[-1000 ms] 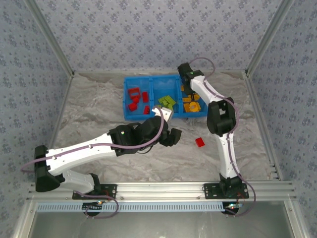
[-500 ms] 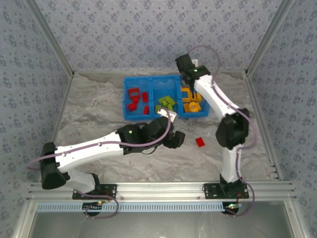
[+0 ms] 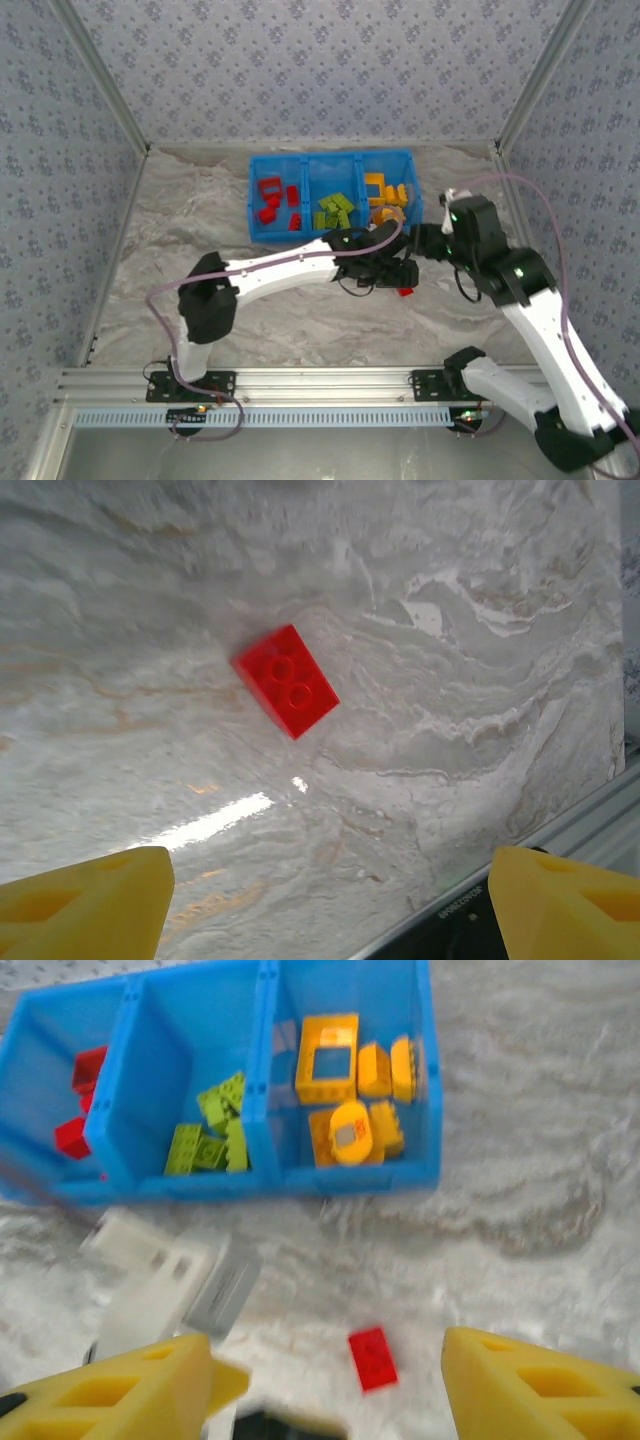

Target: Sort the legos into containers by color

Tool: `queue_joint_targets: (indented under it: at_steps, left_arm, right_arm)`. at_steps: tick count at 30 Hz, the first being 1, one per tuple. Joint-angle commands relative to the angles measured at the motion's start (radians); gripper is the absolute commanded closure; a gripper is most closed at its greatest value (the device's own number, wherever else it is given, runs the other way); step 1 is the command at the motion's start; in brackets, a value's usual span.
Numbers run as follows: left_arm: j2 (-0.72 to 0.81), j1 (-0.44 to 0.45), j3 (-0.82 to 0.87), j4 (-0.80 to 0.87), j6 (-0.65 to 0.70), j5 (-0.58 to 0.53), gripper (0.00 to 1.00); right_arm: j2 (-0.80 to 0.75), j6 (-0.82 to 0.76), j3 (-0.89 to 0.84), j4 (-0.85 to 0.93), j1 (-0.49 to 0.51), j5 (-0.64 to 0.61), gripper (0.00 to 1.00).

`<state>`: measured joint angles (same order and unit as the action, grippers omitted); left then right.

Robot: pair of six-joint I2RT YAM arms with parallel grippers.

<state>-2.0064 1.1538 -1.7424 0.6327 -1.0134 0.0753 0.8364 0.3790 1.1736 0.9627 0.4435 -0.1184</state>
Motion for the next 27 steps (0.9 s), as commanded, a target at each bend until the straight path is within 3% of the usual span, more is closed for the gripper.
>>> queue_joint_targets:
  at_steps: [1, 4, 12, 27]
  left_arm:
    - [-0.095, -0.015, -0.118, 0.129, -0.133, 0.104, 0.16]
    - [-0.179, -0.028, -0.173, 0.144, -0.227, 0.150, 0.16]
    - [-0.362, -0.038, -0.353, 0.197, -0.277, 0.150, 0.17]
    - [-0.485, -0.062, -0.443, 0.248, -0.353, 0.115, 0.40]
  right_arm:
    - [-0.123, 0.062, -0.040, 0.079, 0.014, 0.165, 0.35]
    - [-0.214, 0.093, -0.053, 0.127, 0.017, 0.173, 0.35]
    - [-0.332, 0.101, -0.082, 0.098, 0.018, 0.225, 0.35]
    - [-0.373, 0.117, -0.112, 0.095, 0.018, 0.221, 0.35]
